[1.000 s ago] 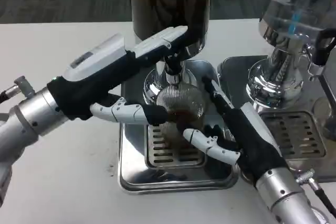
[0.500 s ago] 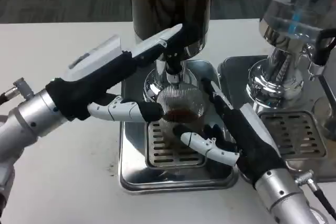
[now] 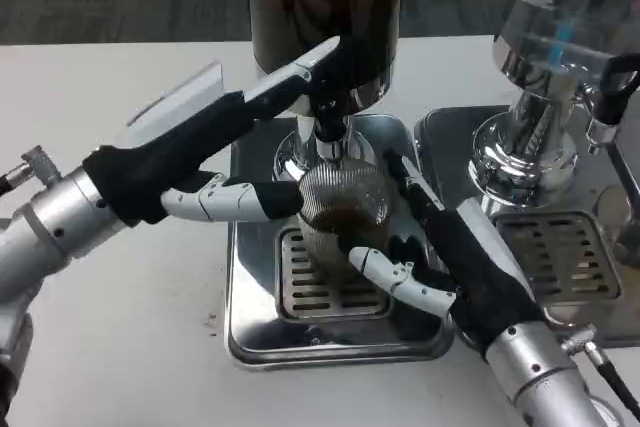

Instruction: Grasp the cup under the faucet to collect the drink, then remove the cup.

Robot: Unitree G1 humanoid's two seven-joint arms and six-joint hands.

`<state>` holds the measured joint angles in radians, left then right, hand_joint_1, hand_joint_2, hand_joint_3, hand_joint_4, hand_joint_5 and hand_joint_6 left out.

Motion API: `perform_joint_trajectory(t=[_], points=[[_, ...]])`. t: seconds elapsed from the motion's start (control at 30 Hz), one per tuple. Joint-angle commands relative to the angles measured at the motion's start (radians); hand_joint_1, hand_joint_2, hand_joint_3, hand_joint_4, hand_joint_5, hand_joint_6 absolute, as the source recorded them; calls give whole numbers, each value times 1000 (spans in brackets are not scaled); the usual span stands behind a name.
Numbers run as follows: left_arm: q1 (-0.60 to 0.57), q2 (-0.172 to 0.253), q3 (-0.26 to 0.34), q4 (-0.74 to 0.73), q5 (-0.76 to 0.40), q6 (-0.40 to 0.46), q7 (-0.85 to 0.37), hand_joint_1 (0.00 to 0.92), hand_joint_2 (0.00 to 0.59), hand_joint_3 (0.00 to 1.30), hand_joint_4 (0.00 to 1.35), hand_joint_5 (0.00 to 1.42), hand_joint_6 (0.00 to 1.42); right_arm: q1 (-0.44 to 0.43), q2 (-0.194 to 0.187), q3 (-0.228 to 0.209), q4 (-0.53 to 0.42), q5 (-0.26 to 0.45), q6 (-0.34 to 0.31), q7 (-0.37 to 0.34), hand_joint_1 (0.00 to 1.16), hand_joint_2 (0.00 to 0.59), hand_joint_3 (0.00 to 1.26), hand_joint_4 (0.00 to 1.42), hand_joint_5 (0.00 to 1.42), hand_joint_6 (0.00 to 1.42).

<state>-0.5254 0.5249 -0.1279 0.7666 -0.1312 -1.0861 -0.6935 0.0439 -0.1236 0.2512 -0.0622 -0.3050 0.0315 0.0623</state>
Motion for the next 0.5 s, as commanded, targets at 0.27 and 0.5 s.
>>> perform_joint_trajectory(t=[0.27,0.5], points=[[-10,-10,35,-39,-38,35,-47,0,87,0,0,0,119,-3,7,-4,1,3,-14,-11,549,243,0,0,0,17],[-4,-15,50,-64,-58,51,-70,0,90,0,0,0,125,-2,8,-4,2,3,-13,-11,534,197,0,0,0,17]])
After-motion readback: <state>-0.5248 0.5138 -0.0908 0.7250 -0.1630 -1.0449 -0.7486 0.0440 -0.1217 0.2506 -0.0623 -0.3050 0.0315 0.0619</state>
